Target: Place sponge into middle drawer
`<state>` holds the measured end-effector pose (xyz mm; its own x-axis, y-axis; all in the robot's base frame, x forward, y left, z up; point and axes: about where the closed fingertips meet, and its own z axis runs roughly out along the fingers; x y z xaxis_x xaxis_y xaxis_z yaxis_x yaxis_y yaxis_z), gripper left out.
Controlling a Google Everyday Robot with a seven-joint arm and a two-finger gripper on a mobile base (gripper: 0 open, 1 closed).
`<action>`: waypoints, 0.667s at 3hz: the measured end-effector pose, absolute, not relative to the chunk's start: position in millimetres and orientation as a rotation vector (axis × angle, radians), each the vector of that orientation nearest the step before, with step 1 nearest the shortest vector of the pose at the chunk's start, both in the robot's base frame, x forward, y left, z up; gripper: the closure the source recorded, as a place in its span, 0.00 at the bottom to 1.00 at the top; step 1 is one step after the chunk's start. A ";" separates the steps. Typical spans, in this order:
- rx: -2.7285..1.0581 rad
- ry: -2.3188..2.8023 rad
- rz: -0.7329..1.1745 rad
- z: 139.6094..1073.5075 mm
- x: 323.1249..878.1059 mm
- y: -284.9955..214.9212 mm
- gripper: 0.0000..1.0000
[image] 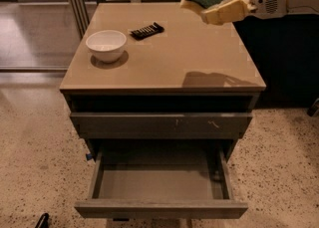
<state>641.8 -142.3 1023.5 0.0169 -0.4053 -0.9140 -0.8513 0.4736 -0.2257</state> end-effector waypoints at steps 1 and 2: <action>-1.061 1.647 0.494 997.5 630.4 -162.7 1.00; -1.068 1.647 0.495 997.4 631.0 -161.7 1.00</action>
Offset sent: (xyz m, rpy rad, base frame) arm -0.0114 -0.0204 -0.0264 0.0101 0.0399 -0.0492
